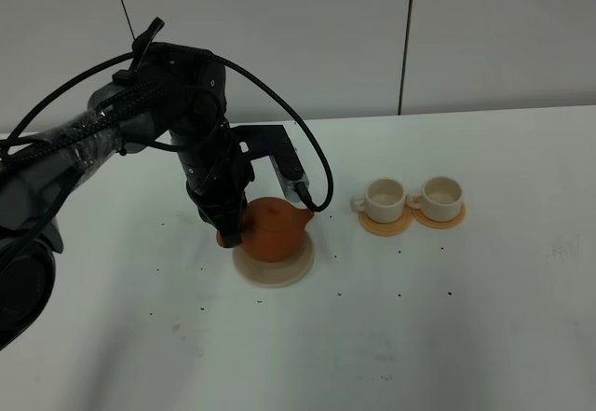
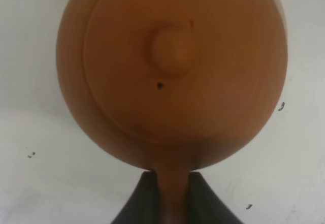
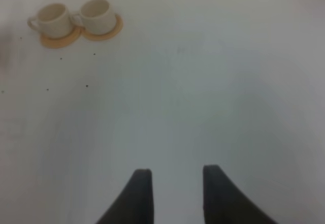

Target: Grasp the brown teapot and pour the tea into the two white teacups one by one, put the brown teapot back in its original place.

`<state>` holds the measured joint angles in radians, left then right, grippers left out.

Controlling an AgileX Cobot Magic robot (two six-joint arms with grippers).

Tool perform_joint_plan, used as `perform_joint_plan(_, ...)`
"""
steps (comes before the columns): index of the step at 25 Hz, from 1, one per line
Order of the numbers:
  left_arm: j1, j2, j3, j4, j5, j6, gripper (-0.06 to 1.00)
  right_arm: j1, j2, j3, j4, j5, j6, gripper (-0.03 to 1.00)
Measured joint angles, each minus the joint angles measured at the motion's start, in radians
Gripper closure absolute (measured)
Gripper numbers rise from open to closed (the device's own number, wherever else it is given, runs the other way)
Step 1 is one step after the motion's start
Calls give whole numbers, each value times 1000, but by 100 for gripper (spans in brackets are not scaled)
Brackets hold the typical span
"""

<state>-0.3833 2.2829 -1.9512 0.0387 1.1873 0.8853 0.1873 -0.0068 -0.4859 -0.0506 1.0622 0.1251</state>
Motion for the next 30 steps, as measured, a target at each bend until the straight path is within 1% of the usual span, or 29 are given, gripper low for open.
perform_joint_plan(12, 0, -51, 0, -1, 0, -26, 78, 0, 0, 0, 0, 0, 0, 73)
perform_joint_plan(24, 2, -72, 0, -8, 0, -25, 78, 0, 0, 0, 0, 0, 0, 73)
perform_joint_plan(30, 3, -72, 0, -8, 0, -2, 78, 0, 0, 0, 0, 0, 0, 73)
